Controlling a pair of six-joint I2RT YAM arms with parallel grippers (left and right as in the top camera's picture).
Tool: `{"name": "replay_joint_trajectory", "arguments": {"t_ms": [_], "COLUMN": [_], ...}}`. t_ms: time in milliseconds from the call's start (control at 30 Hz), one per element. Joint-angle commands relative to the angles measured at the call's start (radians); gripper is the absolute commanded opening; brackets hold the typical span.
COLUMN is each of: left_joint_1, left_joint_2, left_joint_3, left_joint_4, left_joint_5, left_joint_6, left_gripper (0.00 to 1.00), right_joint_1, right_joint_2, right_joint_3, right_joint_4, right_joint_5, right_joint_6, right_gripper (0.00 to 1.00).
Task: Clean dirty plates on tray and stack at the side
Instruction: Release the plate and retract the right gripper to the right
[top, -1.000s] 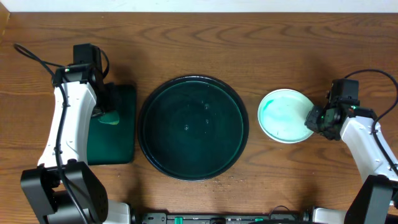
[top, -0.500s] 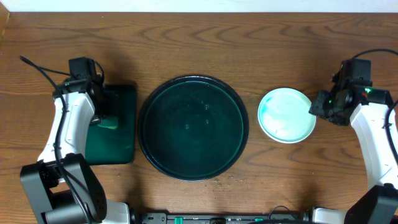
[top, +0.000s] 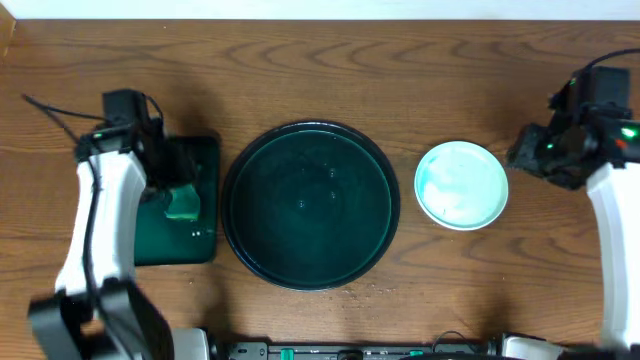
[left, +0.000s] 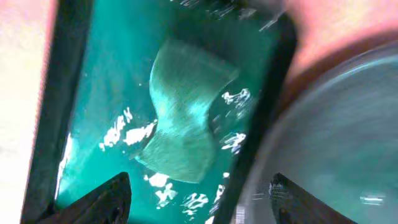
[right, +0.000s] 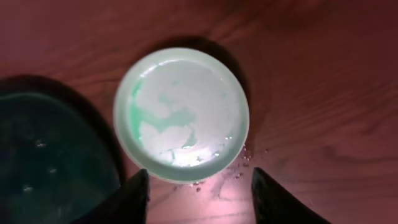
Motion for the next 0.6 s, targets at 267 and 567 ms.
{"name": "replay_joint_trajectory", "arguments": {"t_ms": [267,567], "left_joint_1": [0.003,0.003], "left_joint_2": [-0.177,-0.175], "left_joint_3": [0.045,0.045], "left_joint_4": [-0.01,-0.01], "left_joint_5": [0.072,0.072], "left_joint_6": [-0.045,-0.045], "left_gripper": [0.75,0.75], "right_joint_1": [0.004,0.004], "right_joint_2": [-0.317,-0.509], "right_joint_3": [0.157,0.157], "right_joint_4": [-0.148,-0.156], "right_joint_5": [-0.063,-0.06], "right_joint_6": [-0.013,-0.014], "right_gripper": [0.99,0.99]}}
